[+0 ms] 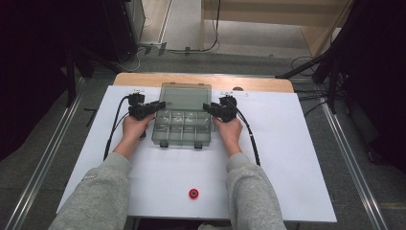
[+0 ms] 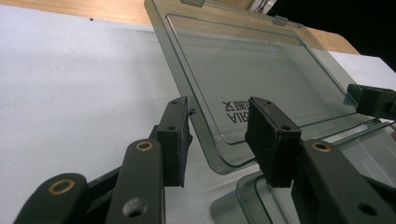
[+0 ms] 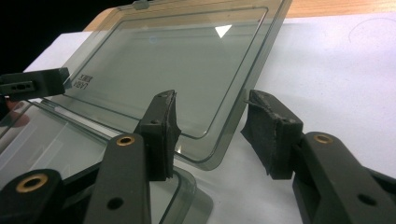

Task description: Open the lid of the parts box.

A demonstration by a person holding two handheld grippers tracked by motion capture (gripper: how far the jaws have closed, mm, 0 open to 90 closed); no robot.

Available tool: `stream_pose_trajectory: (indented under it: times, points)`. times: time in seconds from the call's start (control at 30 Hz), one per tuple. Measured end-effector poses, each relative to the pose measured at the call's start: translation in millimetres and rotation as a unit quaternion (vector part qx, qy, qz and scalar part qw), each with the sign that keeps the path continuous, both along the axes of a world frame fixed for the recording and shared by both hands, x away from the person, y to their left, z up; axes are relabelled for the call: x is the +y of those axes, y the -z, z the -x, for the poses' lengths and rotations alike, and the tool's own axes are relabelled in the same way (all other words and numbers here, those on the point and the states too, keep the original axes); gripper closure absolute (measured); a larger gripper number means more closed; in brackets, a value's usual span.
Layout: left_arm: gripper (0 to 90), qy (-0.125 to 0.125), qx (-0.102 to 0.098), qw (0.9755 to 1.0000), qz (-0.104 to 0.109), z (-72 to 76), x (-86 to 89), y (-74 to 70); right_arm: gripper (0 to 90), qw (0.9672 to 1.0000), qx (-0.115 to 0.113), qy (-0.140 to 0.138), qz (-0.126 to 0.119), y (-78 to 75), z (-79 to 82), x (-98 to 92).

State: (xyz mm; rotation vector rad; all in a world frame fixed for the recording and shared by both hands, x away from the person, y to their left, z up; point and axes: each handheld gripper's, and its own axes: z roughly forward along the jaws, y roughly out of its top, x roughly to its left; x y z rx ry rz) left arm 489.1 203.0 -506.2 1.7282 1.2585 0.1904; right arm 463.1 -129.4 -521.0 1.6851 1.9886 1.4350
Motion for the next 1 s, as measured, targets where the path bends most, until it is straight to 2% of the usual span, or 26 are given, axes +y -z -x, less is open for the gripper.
stream_pose_trajectory:
  times: [0.2, 0.27, 0.53, 0.6, 0.7, 0.73, 0.83, 0.93, 1.0]
  points:
    - [58.6, 0.001, 0.0, 1.0, -0.002, 0.5, -0.1, -0.8, 53.0, 1.0, 0.001, 0.001, 0.002, -0.2, -0.1, 0.1]
    - [55.0, 0.003, 0.0, 1.0, -0.002, 0.6, 0.1, -0.9, 53.0, 1.0, 0.001, 0.001, 0.002, -0.3, 0.0, 0.1]
    - [54.7, 0.006, -0.003, 0.9999, -0.01, 1.8, 0.0, -3.5, 48.2, 0.9998, -0.002, -0.003, 0.021, -3.9, 0.9, -1.0]
    - [50.2, 0.007, -0.002, 0.9999, -0.008, 2.0, 0.6, -4.5, 45.9, 0.9997, -0.001, -0.003, 0.022, -5.1, 1.3, -1.8]
    - [49.9, 0.007, 0.0, 1.0, -0.004, 2.4, 0.6, -6.1, 43.6, 0.9997, -0.006, -0.002, 0.024, -8.6, 2.2, -3.5]
    - [46.0, 0.008, 0.001, 1.0, -0.003, 2.5, 0.5, -6.3, 43.0, 0.9997, -0.008, -0.003, 0.024, -10.1, 2.6, -4.0]
    - [44.7, 0.013, 0.004, 0.9999, -0.006, 3.9, 0.4, -8.7, 41.0, 0.9995, -0.015, -0.009, 0.025, -14.3, 3.9, -5.1]
    - [39.8, 0.019, 0.006, 0.9998, -0.002, 4.9, 2.2, -12.2, 39.0, 0.9994, -0.013, -0.018, 0.027, -18.9, 6.2, -5.2]
    - [39.8, 0.02, 0.005, 0.9998, -0.001, 6.1, 3.6, -15.5, 38.2, 0.9994, -0.009, -0.022, 0.027, -21.1, 7.7, -4.6]
